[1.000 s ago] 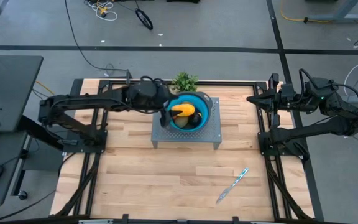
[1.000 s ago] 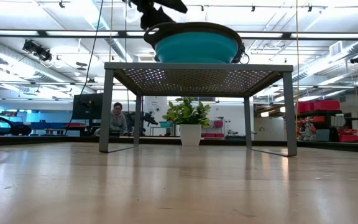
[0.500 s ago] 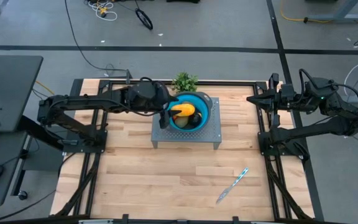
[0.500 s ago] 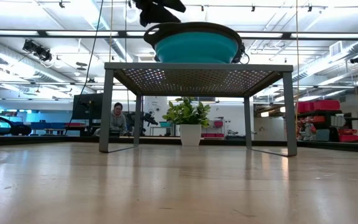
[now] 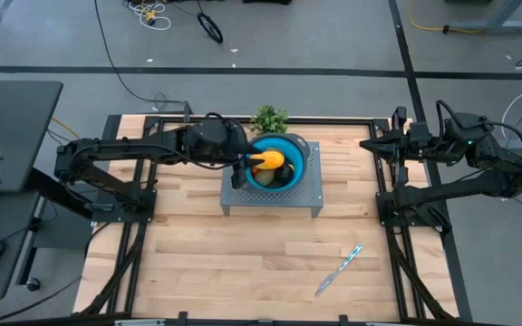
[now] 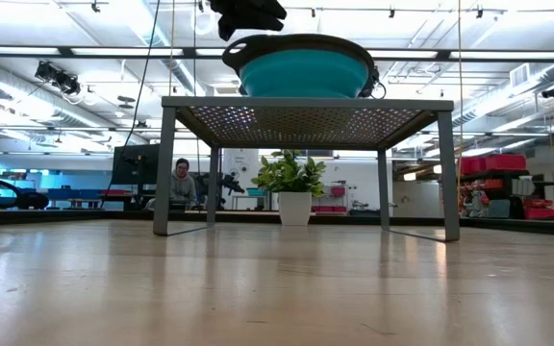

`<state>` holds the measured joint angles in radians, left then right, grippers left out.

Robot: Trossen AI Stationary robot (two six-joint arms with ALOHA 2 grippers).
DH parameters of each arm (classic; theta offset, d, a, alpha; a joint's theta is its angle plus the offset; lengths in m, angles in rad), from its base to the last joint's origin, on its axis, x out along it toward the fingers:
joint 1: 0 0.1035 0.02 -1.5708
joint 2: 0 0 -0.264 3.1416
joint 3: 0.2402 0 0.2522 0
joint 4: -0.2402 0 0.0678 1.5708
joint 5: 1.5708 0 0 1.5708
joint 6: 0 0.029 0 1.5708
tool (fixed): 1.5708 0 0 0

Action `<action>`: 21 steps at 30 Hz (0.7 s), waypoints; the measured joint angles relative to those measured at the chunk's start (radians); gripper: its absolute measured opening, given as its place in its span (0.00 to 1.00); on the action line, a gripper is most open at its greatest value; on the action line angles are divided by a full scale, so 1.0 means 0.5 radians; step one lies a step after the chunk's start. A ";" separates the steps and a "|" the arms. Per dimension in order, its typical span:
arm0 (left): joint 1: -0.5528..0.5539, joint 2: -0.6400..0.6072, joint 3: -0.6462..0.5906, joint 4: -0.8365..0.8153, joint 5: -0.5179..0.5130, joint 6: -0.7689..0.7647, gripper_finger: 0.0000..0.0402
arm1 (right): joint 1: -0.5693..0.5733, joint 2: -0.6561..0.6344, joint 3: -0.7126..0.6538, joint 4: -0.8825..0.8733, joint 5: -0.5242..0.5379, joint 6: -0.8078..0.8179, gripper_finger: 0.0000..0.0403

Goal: Pick & Place Fruit
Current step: Put the knife on the shelf

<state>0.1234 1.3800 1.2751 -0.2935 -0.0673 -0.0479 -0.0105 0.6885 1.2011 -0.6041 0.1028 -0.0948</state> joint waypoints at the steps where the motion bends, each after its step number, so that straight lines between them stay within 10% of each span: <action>1: 0.000 0.000 0.000 0.001 0.000 0.000 0.31 | 0.000 0.000 0.000 0.000 0.000 0.000 0.00; 21: 0.000 0.000 -0.002 0.000 0.010 0.006 0.05 | 0.000 0.000 0.000 0.000 -0.001 0.000 0.00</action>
<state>0.1234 1.3800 1.2743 -0.2935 -0.0626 -0.0448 -0.0105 0.6888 1.2011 -0.6041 0.1025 -0.0948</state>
